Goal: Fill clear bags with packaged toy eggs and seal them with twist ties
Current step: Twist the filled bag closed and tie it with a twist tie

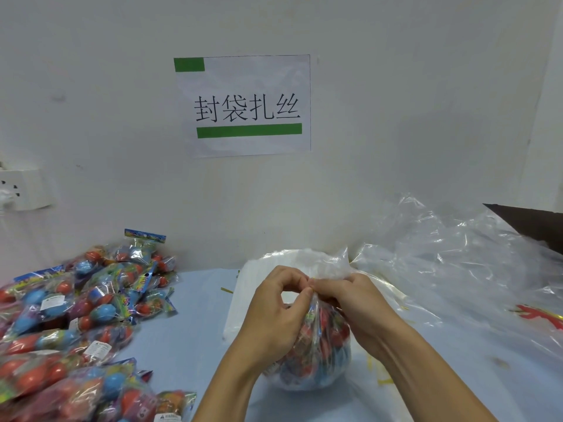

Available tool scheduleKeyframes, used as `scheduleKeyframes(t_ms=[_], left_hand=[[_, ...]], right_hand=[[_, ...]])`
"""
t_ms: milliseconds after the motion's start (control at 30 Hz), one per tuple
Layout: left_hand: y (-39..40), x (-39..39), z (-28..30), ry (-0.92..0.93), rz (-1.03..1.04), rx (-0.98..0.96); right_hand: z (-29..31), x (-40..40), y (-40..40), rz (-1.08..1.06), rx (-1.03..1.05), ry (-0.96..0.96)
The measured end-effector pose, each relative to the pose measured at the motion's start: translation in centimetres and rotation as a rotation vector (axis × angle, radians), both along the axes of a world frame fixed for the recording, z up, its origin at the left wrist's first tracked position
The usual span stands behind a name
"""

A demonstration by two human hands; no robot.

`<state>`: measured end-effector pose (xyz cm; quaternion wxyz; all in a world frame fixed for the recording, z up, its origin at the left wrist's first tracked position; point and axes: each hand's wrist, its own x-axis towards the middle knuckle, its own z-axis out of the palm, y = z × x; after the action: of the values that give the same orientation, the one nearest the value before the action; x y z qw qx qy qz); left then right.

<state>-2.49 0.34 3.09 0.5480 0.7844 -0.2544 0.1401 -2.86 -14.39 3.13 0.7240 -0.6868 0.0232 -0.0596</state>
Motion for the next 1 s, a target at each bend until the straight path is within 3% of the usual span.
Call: scheduleKeyframes(t_ms=[133,400,733,1000], left_hand=[[-0.1,0.1,0.1,-0.068,0.054,0.023],[1.0,0.5,0.1,0.044,0.005,-0.072],[1.1,0.9,-0.1,-0.052,0.025,-0.09],[1.2,0.7,0.3,-0.205,0.092,0.095]], right_hand=[[0.0,0.0,-0.4,0.003,0.011,-0.006],[0.4,-0.4,-0.4,0.045,0.089,0.023],[0.4,-0.5,-0.5,0.06,0.082,0.034],[0.1,-0.4,-1.0,0.097,0.074,0.044]])
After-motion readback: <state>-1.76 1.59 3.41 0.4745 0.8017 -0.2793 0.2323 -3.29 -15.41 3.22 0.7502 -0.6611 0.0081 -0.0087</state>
